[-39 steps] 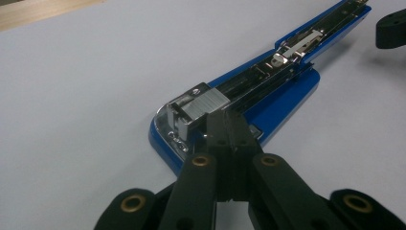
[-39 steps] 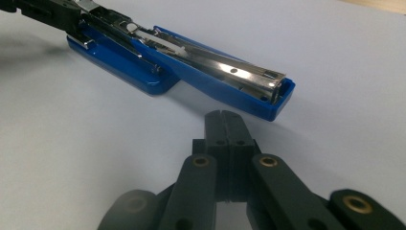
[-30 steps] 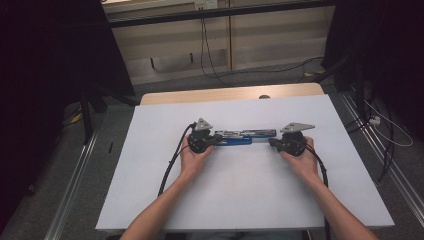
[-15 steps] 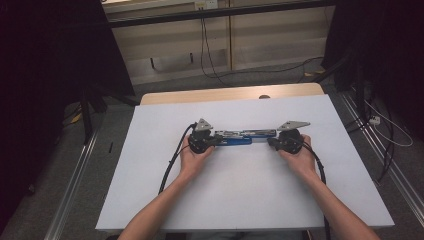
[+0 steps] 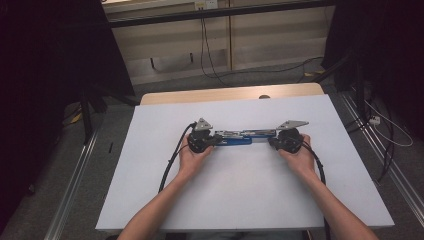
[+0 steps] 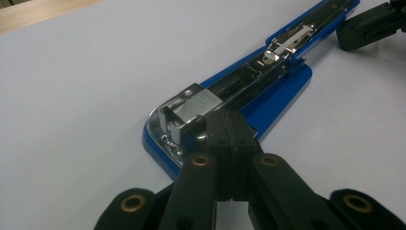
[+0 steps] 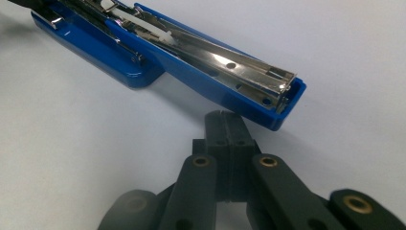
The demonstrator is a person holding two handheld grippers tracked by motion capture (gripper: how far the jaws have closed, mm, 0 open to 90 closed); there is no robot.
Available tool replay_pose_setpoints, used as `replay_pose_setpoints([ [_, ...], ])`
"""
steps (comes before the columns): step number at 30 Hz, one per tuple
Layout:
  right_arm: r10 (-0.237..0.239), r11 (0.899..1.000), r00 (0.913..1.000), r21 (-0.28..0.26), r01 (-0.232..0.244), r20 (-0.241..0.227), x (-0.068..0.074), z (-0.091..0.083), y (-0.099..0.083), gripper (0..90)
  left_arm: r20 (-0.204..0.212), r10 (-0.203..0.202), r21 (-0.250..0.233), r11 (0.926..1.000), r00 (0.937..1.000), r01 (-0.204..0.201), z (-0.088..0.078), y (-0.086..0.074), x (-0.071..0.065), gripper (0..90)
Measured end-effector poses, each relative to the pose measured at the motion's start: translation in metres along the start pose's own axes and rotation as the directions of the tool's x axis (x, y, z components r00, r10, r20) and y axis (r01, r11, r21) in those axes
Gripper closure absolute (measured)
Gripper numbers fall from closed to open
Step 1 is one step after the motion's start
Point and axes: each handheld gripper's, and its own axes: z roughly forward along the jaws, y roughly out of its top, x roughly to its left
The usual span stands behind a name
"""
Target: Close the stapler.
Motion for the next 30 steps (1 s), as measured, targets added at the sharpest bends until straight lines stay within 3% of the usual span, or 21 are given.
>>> replay_pose_setpoints([
  [30,0.01,1.0,0.9999,-0.018,-0.01,0.004,0.0007,0.0008,0.0014,90.0,0.005,-0.018,-0.012,0.9998,0.9998,0.018,0.0007,-0.0008,0.0005,90.0],
])
